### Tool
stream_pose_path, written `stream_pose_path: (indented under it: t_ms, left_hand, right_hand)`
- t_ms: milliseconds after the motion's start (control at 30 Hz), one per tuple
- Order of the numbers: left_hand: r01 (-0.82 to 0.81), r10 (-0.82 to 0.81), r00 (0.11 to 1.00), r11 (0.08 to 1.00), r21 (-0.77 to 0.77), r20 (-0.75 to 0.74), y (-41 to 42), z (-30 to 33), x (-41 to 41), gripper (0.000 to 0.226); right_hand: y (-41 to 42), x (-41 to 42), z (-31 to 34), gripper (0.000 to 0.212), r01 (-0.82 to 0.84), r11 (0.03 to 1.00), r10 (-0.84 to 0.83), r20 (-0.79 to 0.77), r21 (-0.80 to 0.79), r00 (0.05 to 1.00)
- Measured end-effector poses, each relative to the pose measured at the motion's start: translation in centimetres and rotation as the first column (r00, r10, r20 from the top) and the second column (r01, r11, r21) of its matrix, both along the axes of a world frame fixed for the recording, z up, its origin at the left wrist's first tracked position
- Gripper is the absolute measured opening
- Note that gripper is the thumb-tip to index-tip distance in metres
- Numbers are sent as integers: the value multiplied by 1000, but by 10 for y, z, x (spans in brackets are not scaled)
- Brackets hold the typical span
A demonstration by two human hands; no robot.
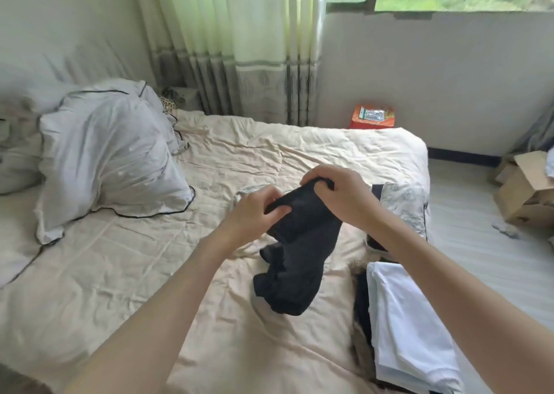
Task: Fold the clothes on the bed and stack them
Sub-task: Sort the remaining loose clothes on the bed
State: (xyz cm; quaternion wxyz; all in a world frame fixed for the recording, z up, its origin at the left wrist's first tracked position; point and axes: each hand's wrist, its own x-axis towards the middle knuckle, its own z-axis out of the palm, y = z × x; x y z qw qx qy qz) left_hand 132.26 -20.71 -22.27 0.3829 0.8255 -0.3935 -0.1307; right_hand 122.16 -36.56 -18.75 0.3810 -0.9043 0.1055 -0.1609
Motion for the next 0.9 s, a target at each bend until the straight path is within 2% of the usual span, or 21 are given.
stream_pose_path:
  t_ms: [100,167,267,400,500,600,667,700,733,800,900]
  left_hand:
    - [-82,82,989,997,-4,127,40,62,-7,10]
    - [-135,126,955,991,17,268,70,101,-10,7]
    - [-268,230,842,963,7,488,117,142,-18,8]
    - [-470,363,722,882,32,589,186,165,-32,13]
    - [-593,469,666,805,30,580,238,181,-41,12]
    - [-666,583,643,746,-14,497,290,199,-46,11]
    - [-695,688,687,716,-67,235,319,207,-50,16]
    - [-715,723,685,691,-103,91,335,211,-55,19]
    - [-742,749,663,659,-124,8,351,213,-59,20]
    - [-797,805,591,593,-118,50,380,212,-64,20]
    - [-857,863,450,490,-161,230,408,210,-69,21]
  right_hand:
    - [14,-9,40,32,-23,993,31,61,-117,998]
    - [25,-9,65,33,-12,976,35,103,-219,994]
    - [47,1,100,34,39,916,7,113,-400,994]
    - [86,14,131,27,58,856,18,141,-514,990]
    - [117,25,151,25,59,878,33,182,-474,983]
    - [142,36,165,24,39,974,29,288,-225,957]
    - [151,43,165,25,32,999,-20,279,-37,960]
    - [158,47,163,26,24,998,-38,242,62,970]
    - [166,49,160,26,16,991,-41,197,129,980]
    - [185,53,153,22,-10,995,-5,156,98,988]
    - [222,57,148,16,-111,986,136,222,-122,966]
